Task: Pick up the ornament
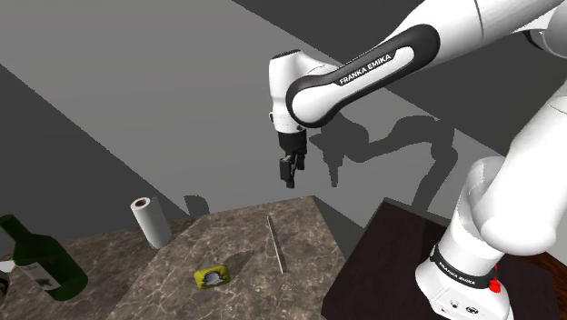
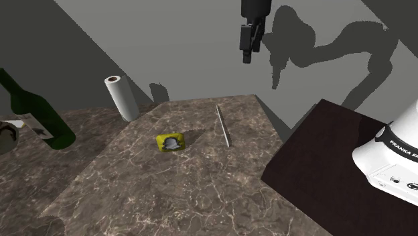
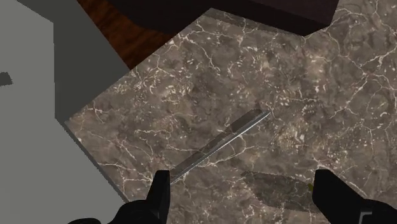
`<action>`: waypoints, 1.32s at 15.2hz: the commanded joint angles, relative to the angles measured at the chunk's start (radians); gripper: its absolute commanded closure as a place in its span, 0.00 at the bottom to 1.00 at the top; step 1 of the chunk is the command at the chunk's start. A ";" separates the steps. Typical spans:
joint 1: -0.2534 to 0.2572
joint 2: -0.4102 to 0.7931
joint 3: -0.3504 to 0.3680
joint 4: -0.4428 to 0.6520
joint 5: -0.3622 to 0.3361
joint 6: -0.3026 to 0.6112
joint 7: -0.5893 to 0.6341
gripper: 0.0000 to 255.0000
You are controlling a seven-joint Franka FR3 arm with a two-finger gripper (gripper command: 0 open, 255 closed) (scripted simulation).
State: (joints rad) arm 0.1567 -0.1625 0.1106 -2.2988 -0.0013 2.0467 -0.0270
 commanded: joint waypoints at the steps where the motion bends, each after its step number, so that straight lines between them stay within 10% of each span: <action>1: 0.013 0.076 0.014 0.041 -0.004 0.035 -0.010 0.00; 20: 0.173 0.721 0.109 0.563 -0.125 0.155 -0.070 0.00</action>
State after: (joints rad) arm 0.3186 0.5219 0.2166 -1.7738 -0.1182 2.2027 -0.0929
